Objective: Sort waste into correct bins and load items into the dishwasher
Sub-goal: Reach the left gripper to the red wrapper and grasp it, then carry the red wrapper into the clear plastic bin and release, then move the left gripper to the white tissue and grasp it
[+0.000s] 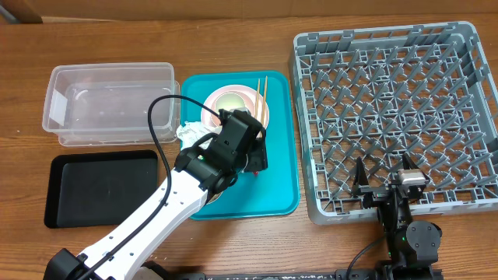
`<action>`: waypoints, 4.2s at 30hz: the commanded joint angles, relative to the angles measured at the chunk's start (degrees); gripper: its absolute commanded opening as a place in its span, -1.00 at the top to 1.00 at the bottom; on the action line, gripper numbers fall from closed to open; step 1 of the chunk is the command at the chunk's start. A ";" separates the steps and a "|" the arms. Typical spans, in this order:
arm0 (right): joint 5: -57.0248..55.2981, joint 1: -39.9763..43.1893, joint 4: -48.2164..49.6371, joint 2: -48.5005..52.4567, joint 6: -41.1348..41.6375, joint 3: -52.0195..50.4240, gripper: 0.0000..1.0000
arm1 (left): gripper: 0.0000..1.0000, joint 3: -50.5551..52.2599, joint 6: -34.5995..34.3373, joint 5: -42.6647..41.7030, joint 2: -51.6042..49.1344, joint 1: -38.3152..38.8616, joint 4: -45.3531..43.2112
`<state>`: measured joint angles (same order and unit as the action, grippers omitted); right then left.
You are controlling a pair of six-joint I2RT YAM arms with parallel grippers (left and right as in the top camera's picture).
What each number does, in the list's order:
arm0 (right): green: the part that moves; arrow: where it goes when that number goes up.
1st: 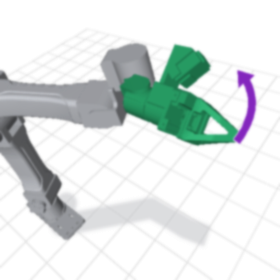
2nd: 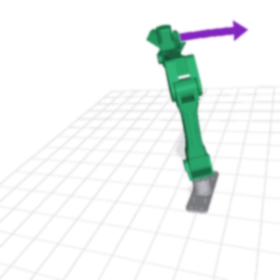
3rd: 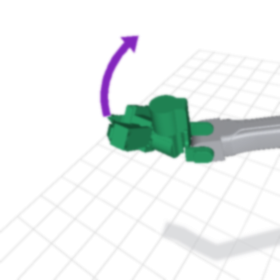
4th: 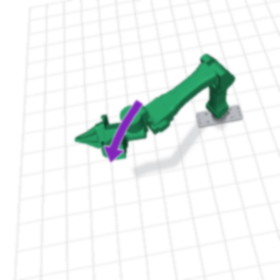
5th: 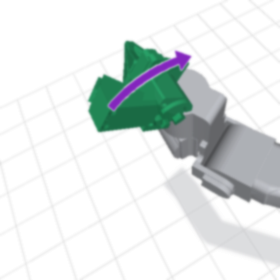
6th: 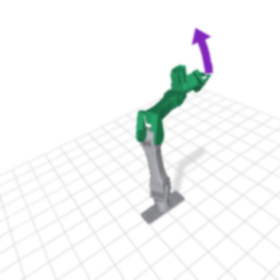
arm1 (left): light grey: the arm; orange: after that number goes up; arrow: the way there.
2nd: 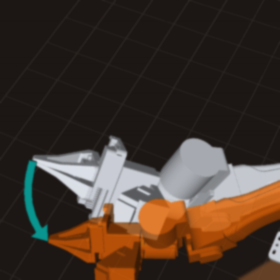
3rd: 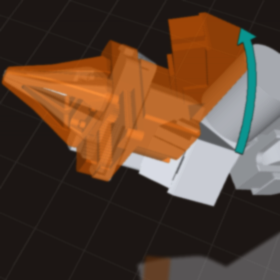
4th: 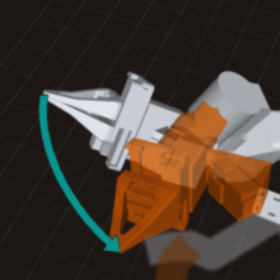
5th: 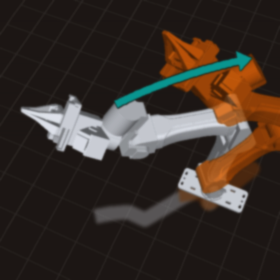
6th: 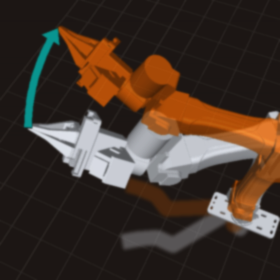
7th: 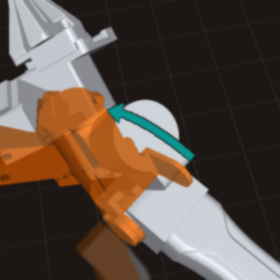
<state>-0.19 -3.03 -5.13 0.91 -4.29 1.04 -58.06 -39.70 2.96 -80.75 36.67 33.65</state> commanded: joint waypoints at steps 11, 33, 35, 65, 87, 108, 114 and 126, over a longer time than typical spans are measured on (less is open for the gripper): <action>0.33 0.22 0.31 -0.24 -0.04 -0.59 -1.00 | -0.14 -0.87 -22.99 6.64 -5.14 0.87 1.03; 0.33 0.22 0.31 -0.24 -0.04 -0.59 -1.00 | 0.09 -0.87 -26.14 1.51 -15.30 0.90 1.68; 0.33 0.22 0.31 -0.24 -0.04 -0.59 -1.00 | 0.10 -0.87 -26.12 1.46 -16.17 0.90 1.70; 0.33 0.22 0.31 -0.24 -0.04 -0.59 -1.00 | 0.92 -11.02 -9.97 32.59 6.99 -5.49 6.71; 0.33 0.22 0.31 -0.24 -0.04 -0.59 -1.00 | 0.20 -10.99 -8.41 12.85 -8.39 -42.01 5.16; 0.33 0.22 0.31 -0.24 -0.04 -0.59 -1.00 | -0.50 -11.23 8.92 -21.11 -1.92 -43.69 2.86; 0.33 0.22 0.31 -0.24 -0.04 -0.59 -1.00 | -0.40 -11.19 8.90 -23.37 -1.75 -40.33 6.97; 0.33 0.22 0.31 -0.24 -0.04 -0.59 -1.00 | 0.01 -11.10 0.26 -8.35 -2.62 -23.89 8.04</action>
<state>-0.21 -3.03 -5.17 0.91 -4.32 1.04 -68.29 -36.05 -12.53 -83.05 8.60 42.02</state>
